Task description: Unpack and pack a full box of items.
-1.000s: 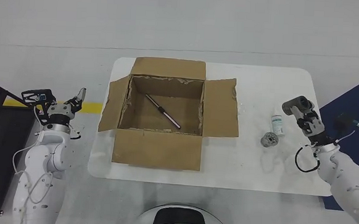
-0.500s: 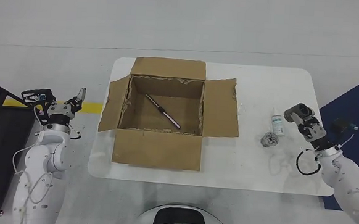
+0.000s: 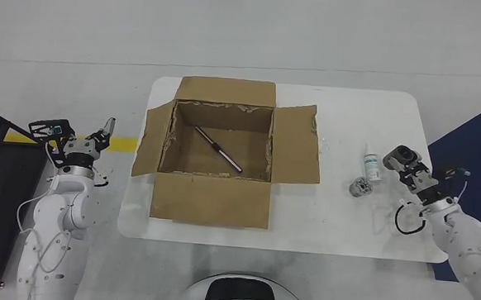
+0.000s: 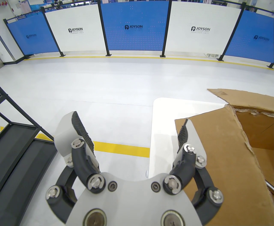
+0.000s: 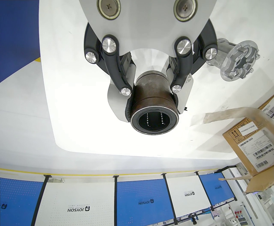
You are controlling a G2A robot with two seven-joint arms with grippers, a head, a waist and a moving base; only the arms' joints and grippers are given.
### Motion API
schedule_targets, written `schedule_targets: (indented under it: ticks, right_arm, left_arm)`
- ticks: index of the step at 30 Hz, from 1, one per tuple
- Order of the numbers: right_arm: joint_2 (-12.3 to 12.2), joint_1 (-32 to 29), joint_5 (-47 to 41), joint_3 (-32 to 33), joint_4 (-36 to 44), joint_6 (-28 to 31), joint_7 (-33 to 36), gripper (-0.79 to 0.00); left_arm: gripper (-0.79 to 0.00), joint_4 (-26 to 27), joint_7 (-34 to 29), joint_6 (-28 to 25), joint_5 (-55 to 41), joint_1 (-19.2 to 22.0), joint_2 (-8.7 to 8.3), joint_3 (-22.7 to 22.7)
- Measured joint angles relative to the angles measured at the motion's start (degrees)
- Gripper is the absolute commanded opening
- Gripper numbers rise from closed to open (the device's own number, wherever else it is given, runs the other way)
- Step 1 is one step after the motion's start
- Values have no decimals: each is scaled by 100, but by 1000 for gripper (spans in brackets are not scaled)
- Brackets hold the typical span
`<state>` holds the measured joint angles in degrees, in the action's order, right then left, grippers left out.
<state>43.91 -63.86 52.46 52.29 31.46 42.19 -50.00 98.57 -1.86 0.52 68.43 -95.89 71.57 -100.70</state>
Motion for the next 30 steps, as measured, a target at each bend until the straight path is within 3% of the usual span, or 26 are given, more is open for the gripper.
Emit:
schedule_targets:
  ticks: [9, 19, 23, 26, 29, 30]
  right_arm:
    - [168, 244, 419, -92, -637, 151, -31, -785]
    - [381, 413, 536, -130, -1082, -59, -58, -785]
    - [462, 464, 581, -150, -1228, -68, -15, -545]
    - [497, 458, 637, -159, -1313, -10, -99, -434]
    - [502, 454, 732, -157, -1381, 67, -275, -18]
    - [496, 456, 762, -151, -1403, 108, -338, 0]
  left_arm:
    - [0, 0, 0, 0, 0, 0, 0, 0]
    - [0, 0, 0, 0, 0, 0, 0, 0]
    - [0, 0, 0, 0, 0, 0, 0, 0]
    - [0, 0, 0, 0, 0, 0, 0, 0]
    - [0, 0, 0, 0, 0, 0, 0, 0]
    - [0, 0, 0, 0, 0, 0, 0, 0]
